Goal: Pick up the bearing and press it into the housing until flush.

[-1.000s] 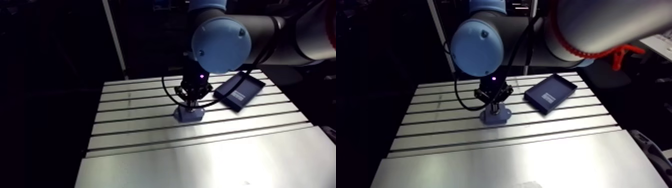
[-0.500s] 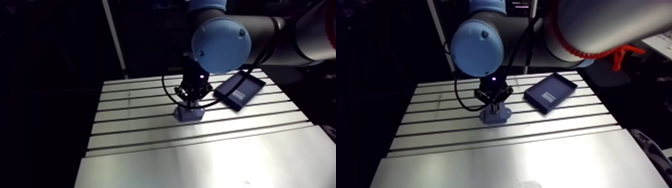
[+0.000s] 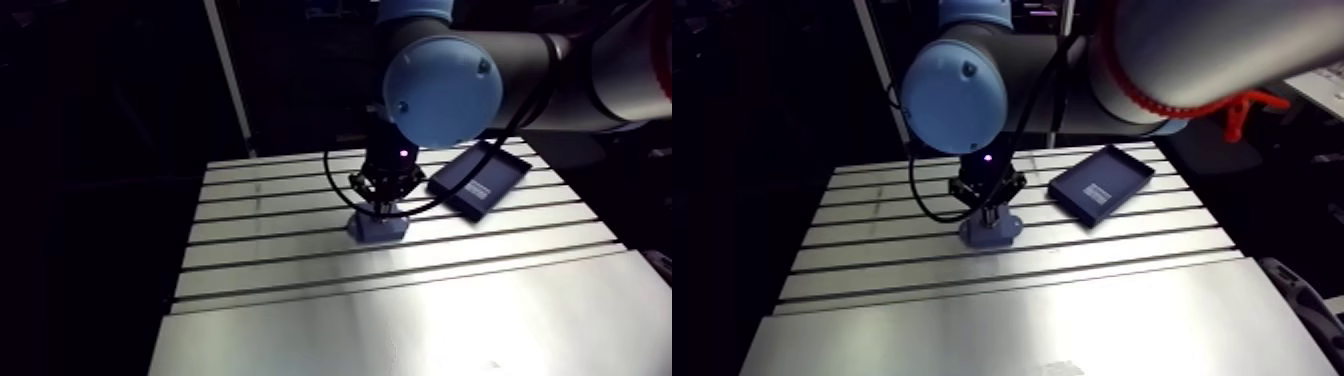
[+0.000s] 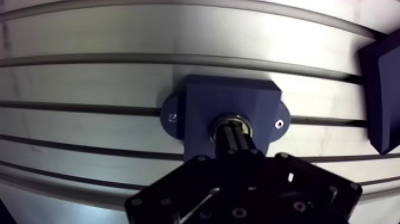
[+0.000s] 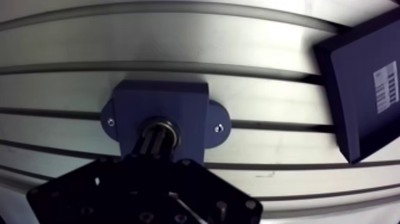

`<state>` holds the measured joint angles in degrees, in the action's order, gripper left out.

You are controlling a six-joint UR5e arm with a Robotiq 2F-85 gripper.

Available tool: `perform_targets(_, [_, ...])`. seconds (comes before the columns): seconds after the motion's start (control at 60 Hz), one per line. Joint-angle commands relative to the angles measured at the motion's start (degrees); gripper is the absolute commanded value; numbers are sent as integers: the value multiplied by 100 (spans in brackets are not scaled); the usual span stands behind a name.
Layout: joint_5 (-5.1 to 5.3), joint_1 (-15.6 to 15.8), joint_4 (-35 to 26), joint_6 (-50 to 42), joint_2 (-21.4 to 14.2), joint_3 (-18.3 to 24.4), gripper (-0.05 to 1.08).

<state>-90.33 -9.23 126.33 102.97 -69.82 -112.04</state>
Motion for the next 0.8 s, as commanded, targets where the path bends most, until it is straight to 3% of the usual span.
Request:
perform_targets(0.017, [3, 1, 196, 35, 16, -23, 107])
perform_targets(0.8, [-6, 7, 221, 35, 35, -33, 107])
